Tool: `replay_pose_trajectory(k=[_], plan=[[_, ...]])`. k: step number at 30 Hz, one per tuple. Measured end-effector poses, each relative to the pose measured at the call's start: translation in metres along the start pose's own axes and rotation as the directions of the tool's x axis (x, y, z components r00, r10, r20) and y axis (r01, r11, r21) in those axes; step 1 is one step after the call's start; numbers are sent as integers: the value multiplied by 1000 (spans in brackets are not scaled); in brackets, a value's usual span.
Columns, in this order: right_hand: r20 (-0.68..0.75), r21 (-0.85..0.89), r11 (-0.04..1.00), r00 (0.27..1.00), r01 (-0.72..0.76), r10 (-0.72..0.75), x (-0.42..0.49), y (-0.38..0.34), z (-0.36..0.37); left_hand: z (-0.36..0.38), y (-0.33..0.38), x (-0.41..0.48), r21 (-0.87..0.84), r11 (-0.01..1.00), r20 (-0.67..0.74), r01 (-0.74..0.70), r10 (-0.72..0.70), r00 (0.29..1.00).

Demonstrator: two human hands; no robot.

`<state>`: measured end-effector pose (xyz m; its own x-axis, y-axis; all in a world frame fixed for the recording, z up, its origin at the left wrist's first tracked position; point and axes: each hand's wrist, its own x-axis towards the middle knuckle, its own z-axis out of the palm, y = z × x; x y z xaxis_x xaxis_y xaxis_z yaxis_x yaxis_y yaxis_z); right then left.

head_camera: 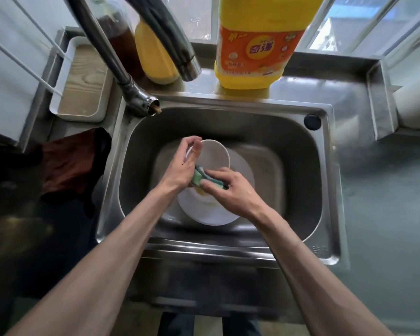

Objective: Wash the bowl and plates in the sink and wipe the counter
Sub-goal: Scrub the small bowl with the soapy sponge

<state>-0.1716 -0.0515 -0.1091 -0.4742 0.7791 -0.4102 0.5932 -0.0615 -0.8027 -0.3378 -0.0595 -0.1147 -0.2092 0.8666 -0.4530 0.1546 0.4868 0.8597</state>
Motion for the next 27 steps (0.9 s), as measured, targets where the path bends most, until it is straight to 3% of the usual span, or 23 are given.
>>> replay_pose_trajectory(k=[3, 5, 8, 10, 11, 14, 16, 19, 22, 24, 27], plan=[[15, -160, 987, 1000, 27, -25, -2, 1, -1, -6, 0, 1, 83, 996, 54, -17, 13, 998], [17, -385, 919, 996, 82, -82, -2, 1, -6, -9, -3, -1, 77, 997, 65, 30, -35, 997], [17, -707, 676, 960, 208, -278, 0, 5, -10, -9, -8, -4, 60, 996, 85, 71, -76, 994], [3, -828, 527, 941, 192, -338, 0, 11, -4, -8, -9, -6, 45, 994, 104, 100, -104, 989], [-15, -844, 508, 940, 171, -341, 0, 13, 1, -8, -9, -6, 49, 993, 109, 106, -111, 988], [-66, -817, 554, 930, 157, -361, -6, 16, 16, -7, -11, -6, 102, 992, 86, 75, -84, 993], [-99, -712, 689, 952, 135, -290, -9, 12, 22, -5, -13, -7, 106, 992, 59, 65, -71, 996], [-75, -365, 929, 993, 56, -89, -2, 5, 28, -2, -15, -9, 69, 994, 26, 89, -91, 996], [-96, -72, 994, 991, 86, -92, -1, 4, 29, -3, -17, -6, -7, 991, 23, 133, -133, 991], [-130, -57, 994, 986, 95, -101, -1, 7, 32, -4, -13, -6, -40, 982, 38, 182, -181, 983], [-271, -304, 940, 931, 157, -244, 3, 9, 34, 0, -8, -9, -162, 947, 86, 276, -266, 960]])
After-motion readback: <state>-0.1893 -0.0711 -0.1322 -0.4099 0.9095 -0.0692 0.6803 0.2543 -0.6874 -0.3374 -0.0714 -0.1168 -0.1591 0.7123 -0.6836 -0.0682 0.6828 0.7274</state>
